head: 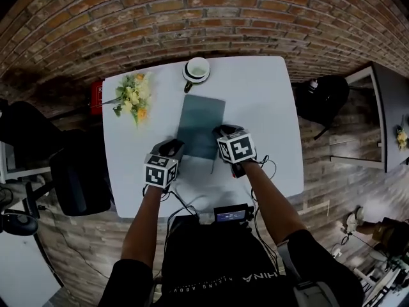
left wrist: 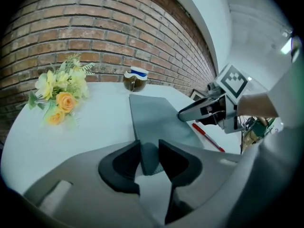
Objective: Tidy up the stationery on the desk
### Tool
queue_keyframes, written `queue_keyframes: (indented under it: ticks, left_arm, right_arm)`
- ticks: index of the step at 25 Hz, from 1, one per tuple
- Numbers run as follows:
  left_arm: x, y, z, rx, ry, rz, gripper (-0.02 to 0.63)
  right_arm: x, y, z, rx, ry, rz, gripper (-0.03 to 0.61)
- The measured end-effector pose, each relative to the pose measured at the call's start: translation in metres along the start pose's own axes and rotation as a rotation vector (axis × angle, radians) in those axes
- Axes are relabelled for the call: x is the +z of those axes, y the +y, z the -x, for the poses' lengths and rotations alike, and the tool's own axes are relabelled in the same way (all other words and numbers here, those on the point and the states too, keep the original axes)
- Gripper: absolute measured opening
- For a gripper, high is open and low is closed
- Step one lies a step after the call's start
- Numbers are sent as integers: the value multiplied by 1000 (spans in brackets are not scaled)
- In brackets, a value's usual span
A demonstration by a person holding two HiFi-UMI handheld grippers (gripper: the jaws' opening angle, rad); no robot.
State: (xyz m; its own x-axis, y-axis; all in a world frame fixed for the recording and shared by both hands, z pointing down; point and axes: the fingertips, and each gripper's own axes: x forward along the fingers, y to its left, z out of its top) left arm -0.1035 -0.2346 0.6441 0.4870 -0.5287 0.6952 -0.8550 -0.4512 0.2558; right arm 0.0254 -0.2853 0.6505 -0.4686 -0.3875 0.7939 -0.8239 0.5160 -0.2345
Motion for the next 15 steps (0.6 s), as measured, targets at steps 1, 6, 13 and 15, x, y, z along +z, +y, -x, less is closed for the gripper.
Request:
queue_keyframes:
  ticks: [1,6,13,15]
  left_arm:
    - [-6,-1,4,1,2,6,127]
    - [-31,-11,23,-4,12,40,127]
    - [-62,-33,42,-37,34,44,121]
    - [-69,-39,46,-43,36,45,120]
  right_arm:
    - [-2,5,0,2,4,12,124]
    - [-13,24,1,9,18,45,114]
    - [-30,41,10,-7,33,79,98]
    - [-36,45,12,-11,32,78,97]
